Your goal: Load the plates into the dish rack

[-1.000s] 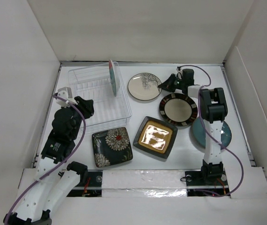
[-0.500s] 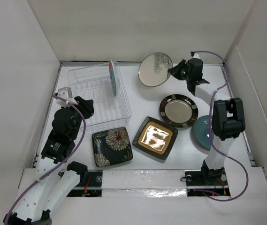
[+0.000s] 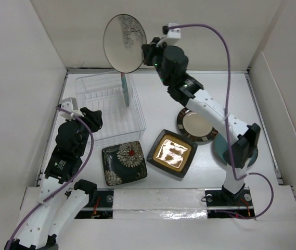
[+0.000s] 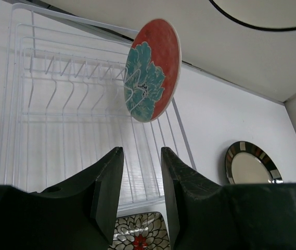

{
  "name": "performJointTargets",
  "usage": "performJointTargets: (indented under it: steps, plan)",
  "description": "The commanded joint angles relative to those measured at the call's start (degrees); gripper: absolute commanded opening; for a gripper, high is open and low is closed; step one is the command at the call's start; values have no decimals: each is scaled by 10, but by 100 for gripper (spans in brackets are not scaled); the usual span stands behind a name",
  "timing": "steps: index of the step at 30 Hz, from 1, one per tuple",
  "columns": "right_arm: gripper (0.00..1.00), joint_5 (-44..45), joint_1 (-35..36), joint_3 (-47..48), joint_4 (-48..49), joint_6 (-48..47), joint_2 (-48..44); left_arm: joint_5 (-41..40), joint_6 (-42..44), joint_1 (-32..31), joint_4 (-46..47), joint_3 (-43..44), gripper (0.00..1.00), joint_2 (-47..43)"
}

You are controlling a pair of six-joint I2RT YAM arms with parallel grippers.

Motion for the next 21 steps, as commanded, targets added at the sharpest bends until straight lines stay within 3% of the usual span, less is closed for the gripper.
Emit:
performJointTargets:
  steps: [1,5,11,21]
  plan:
    - [0,128,49,122,16,-65,57,-12,-7,3,18,12,32,-15]
    - [0,187,94,255,-22,-88,157,-35,-14,3,10,13,33,-23]
    - [0,223,113,356,-73,-89,257,-31,-18,3,11,15,36,-35]
    - [0,308,124,333,-33,-123,289,-92,-57,-15,-8,29,35,-39]
